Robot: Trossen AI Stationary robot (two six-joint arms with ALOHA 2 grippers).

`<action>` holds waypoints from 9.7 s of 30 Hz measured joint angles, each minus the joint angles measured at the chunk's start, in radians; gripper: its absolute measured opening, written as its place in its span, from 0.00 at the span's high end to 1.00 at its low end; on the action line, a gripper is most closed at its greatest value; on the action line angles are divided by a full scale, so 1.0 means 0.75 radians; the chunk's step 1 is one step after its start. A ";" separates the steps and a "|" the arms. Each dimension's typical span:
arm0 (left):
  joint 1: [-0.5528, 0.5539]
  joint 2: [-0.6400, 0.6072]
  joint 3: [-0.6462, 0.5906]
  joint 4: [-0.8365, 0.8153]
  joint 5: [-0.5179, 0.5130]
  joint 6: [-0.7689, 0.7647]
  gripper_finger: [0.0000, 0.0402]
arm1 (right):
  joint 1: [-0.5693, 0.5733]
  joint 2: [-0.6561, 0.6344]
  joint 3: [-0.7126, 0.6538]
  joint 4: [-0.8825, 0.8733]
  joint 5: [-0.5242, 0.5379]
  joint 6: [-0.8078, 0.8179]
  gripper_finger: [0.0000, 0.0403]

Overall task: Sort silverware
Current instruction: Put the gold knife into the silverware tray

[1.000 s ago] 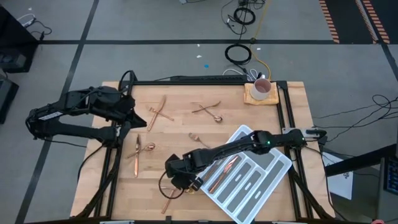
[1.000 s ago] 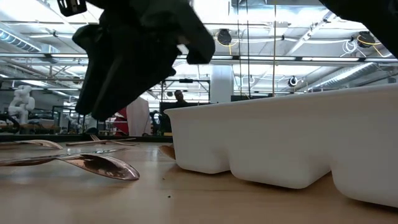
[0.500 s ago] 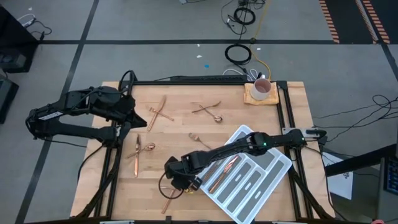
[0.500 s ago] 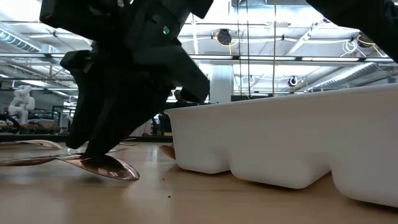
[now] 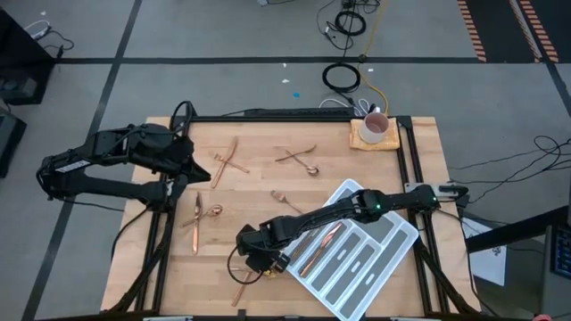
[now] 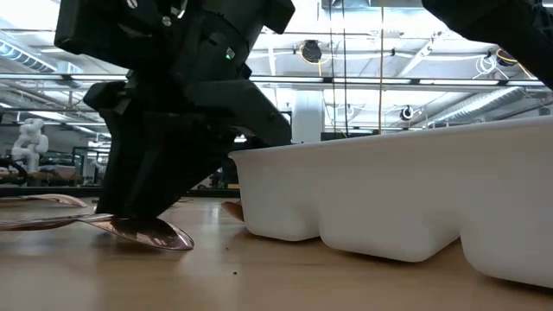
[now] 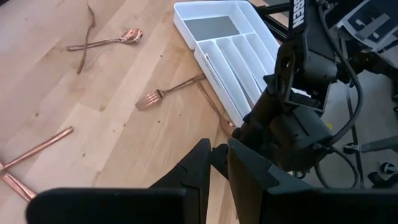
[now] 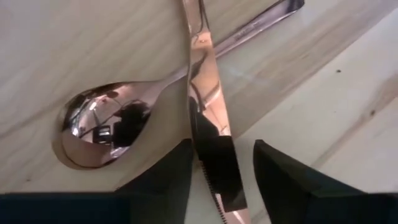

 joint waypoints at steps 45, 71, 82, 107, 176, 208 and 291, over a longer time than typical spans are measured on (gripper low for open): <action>0.000 0.000 0.000 0.002 -0.138 0.086 0.85 | -0.031 -0.227 0.030 -0.255 0.325 0.567 1.00; 0.000 0.005 0.001 0.013 -0.268 0.184 0.85 | 0.046 -0.432 0.032 -0.479 0.443 0.866 1.00; 0.001 0.005 0.001 0.012 -0.291 0.202 0.85 | 0.116 -0.582 0.032 -0.591 0.449 1.136 1.00; 0.001 0.005 0.001 0.078 -0.296 0.225 0.85 | 0.441 -1.022 -0.018 -0.942 0.417 1.856 1.00; 0.003 0.151 0.001 0.126 -0.522 0.236 0.85 | 0.202 -1.828 -2.469 1.303 0.110 2.156 1.00; 0.003 0.153 0.001 0.183 -0.521 0.262 0.85 | 0.097 -1.825 -2.411 1.284 0.049 2.223 0.48; 0.002 0.153 0.001 0.181 -0.504 0.270 0.85 | -0.077 -1.389 -1.731 -0.064 0.297 1.782 1.00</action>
